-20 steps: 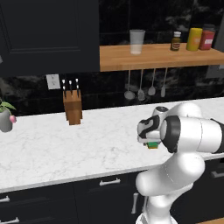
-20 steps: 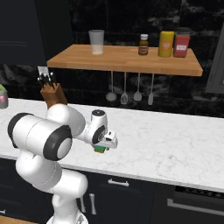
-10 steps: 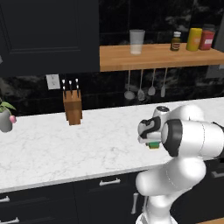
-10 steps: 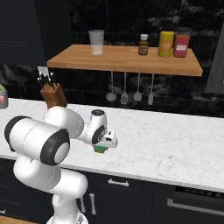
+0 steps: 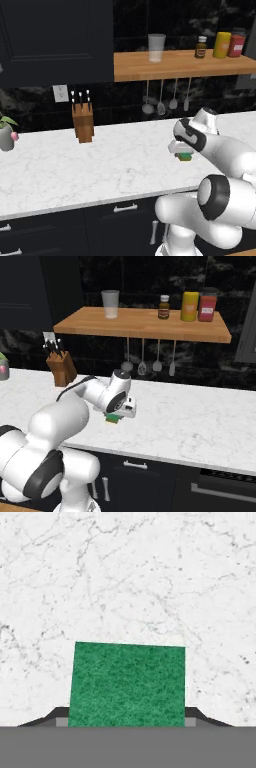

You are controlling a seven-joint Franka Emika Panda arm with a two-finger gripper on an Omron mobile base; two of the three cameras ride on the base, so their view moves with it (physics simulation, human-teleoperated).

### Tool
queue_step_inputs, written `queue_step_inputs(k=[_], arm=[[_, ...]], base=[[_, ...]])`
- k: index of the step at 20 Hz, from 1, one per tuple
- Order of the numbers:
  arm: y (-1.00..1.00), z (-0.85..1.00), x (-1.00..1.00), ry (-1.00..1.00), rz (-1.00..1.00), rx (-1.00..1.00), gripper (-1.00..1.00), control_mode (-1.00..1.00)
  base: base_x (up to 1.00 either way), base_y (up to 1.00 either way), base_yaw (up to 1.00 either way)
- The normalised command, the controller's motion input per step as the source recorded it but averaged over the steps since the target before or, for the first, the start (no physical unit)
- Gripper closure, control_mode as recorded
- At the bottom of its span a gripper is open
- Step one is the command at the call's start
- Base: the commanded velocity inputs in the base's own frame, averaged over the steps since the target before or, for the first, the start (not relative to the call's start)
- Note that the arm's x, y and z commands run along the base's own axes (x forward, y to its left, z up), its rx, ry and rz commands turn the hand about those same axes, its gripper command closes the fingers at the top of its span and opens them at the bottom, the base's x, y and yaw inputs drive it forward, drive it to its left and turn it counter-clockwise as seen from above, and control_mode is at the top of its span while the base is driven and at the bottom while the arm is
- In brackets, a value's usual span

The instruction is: Pick up the sponge from the counter and clean the cutting board by briefly scrubbing or pressing down on the cutting board. Once finished, release the sponge.

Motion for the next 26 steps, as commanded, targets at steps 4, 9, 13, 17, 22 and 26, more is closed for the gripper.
queue_step_inputs(k=[4,9,13,17,22,26], arm=[[0.14,1.00,-0.42,0.00,0.14,0.07,1.00,-1.00],[0.24,0.93,-0.47,-0.05,0.01,0.00,1.00,-1.00],[0.15,0.67,-0.58,-0.02,0.00,0.00,1.00,-1.00],[0.08,0.75,-0.55,0.00,0.00,0.00,1.00,-1.00],[0.02,0.63,-0.58,-0.02,-0.03,0.00,1.00,-1.00],[0.01,0.21,-0.56,-0.03,-0.10,-0.02,1.00,-1.00]], base=[[0.00,0.00,0.00],[0.00,0.00,0.00],[0.00,0.00,0.00],[0.00,0.00,0.00],[0.00,0.00,0.00],[0.00,0.00,0.00]])
